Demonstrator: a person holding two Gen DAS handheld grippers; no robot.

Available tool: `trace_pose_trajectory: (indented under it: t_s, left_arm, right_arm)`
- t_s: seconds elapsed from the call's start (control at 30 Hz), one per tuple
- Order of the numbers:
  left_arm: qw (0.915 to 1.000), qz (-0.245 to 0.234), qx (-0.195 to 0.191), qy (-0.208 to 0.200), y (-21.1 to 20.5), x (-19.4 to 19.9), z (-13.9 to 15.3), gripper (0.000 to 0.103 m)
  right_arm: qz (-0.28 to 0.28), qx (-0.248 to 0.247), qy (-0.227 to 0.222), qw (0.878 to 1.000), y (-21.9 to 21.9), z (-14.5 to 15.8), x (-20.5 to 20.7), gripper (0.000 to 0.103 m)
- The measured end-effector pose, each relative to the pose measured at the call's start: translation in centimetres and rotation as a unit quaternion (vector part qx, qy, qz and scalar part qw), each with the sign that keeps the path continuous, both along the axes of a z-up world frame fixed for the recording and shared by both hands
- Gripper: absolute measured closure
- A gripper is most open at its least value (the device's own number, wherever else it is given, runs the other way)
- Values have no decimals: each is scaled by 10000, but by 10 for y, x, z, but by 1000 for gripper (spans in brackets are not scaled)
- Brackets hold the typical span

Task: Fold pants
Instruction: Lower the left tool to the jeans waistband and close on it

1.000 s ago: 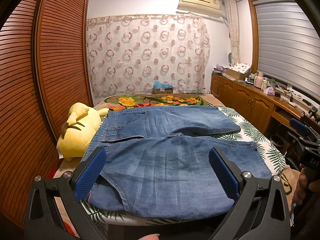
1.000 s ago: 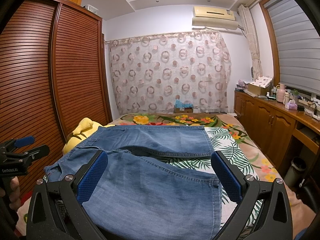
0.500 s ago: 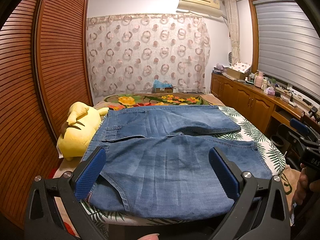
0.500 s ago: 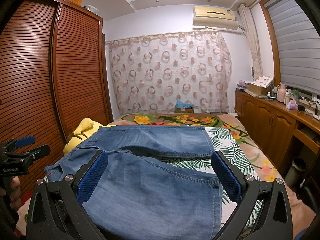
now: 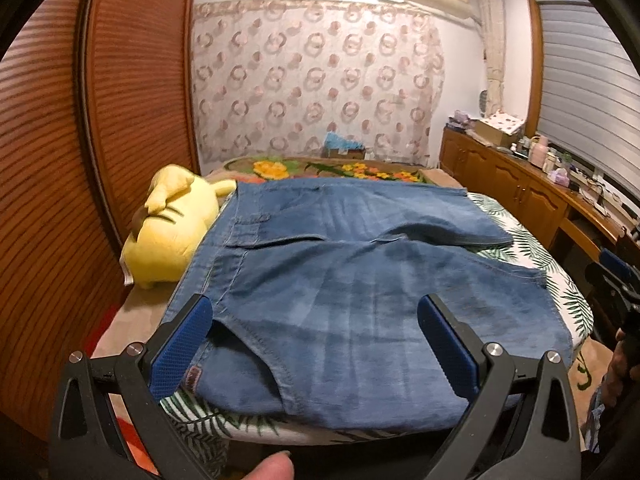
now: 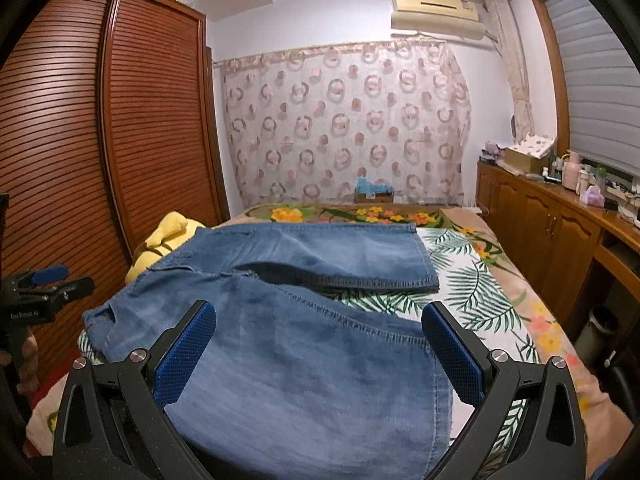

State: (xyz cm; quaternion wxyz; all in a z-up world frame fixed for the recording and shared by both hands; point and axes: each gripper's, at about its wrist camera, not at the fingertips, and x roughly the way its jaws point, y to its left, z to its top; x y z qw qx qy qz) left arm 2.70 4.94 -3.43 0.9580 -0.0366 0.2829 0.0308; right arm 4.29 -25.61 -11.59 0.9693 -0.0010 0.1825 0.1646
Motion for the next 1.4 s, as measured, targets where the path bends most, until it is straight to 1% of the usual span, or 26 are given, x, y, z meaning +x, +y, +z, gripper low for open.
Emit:
trace_pose_trajectory:
  t_s: [0.07, 0.17, 0.33, 0.47, 0.6, 0.7, 0.8, 0.87, 0.97, 1.07, 1.13, 1.3, 1.4]
  left_arm:
    - [9999, 84, -57, 72, 9, 3, -5, 0]
    - [9998, 171, -10, 115, 17, 4, -8, 0]
    - [9996, 182, 22, 192, 30, 5, -15, 0]
    - [9996, 157, -123, 216, 48, 6, -22, 0]
    - [9992, 209, -144, 307, 63, 6, -32, 2]
    - [9986, 288, -216, 399, 79, 5, -41, 8]
    - [9979, 345, -295, 458, 90, 2, -48, 16]
    - [9976, 431, -330, 440, 97, -2, -52, 30]
    - [9966, 504, -532, 387, 109, -8, -56, 38]
    - [9961, 572, -462, 496, 113, -8, -62, 43]
    - [9956, 625, -421, 554, 116, -7, -66, 44]
    - [9924, 820, -470, 785, 129, -3, -81, 45]
    - [9904, 845, -541, 954, 134, 1, -91, 45]
  right_arm:
    - [7, -16, 67, 10000, 0, -3, 4, 0]
    - [22, -23, 166, 9999, -1, -2, 10, 0]
    - [7, -68, 299, 9995, 0, -5, 22, 0]
    - [23, -150, 401, 9991, 5, -10, 31, 0]
    - [-1, -236, 543, 9982, 7, -14, 43, 0]
    - [-27, -295, 594, 9978, 9, -12, 48, 0]
    - [-44, -317, 642, 9974, 11, -9, 50, 0]
    - [-35, -301, 665, 9973, 13, -7, 49, 0]
    - [-30, -318, 633, 9975, 14, -6, 48, 0]
    - [-31, -321, 607, 9976, 14, -4, 49, 0]
    - [-28, -324, 610, 9976, 14, -3, 49, 0]
    - [-24, -308, 585, 9978, 11, -8, 54, 0]
    - [-25, -315, 580, 9978, 10, -10, 57, 0]
